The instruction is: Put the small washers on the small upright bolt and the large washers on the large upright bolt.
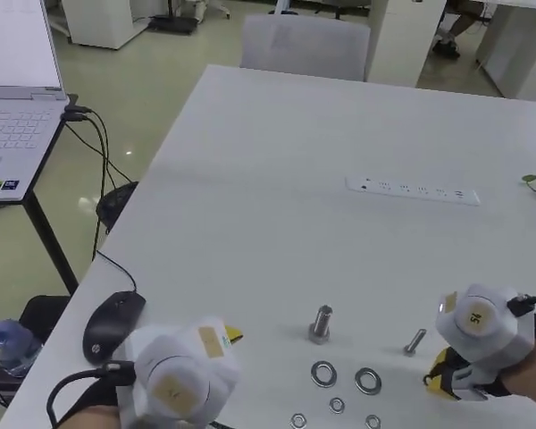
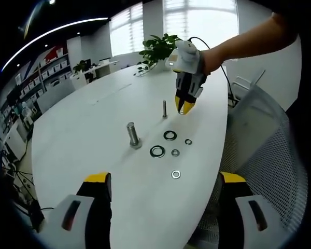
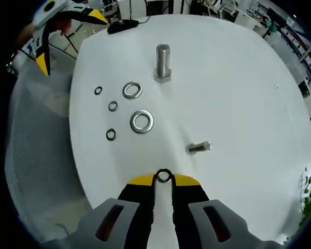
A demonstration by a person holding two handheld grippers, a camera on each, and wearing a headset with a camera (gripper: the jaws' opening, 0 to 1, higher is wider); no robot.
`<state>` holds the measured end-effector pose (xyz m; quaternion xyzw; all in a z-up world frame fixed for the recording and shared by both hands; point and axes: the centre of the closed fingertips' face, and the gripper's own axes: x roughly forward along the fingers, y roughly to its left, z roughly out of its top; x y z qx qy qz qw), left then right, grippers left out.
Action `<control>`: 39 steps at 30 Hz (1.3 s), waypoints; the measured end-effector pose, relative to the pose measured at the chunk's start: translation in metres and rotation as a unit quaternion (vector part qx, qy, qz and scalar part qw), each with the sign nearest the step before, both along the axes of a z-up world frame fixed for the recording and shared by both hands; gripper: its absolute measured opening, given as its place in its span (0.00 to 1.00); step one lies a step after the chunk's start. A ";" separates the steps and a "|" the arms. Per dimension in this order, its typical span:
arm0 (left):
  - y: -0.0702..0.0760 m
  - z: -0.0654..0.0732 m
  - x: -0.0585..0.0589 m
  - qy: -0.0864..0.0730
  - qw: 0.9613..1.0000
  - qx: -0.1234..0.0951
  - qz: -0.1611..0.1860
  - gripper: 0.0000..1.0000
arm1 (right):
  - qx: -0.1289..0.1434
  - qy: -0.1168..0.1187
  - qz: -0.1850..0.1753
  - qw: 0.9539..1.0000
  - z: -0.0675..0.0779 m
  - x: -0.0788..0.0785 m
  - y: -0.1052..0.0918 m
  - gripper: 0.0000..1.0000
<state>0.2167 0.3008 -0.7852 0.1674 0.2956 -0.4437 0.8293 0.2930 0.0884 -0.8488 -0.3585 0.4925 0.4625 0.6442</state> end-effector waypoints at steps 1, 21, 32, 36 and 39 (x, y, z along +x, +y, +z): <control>-0.001 -0.002 0.000 0.006 1.000 -0.001 0.001 0.85 | 0.000 -0.001 0.000 1.000 0.005 0.001 -0.001 0.12; -0.018 0.001 0.017 -0.007 0.998 -0.056 0.003 0.92 | -0.001 -0.026 -0.002 1.000 0.064 0.029 0.002 0.12; -0.012 -0.004 0.014 0.001 0.999 -0.054 0.007 0.90 | -0.006 -0.029 0.013 0.999 0.063 0.047 0.014 0.12; -0.011 -0.004 0.015 0.000 0.998 -0.054 0.007 0.89 | -0.012 -0.027 0.021 0.999 0.054 0.048 0.017 0.12; -0.012 -0.004 0.015 -0.001 0.999 -0.052 0.005 0.89 | -0.016 -0.025 0.020 0.999 0.049 0.051 0.017 0.12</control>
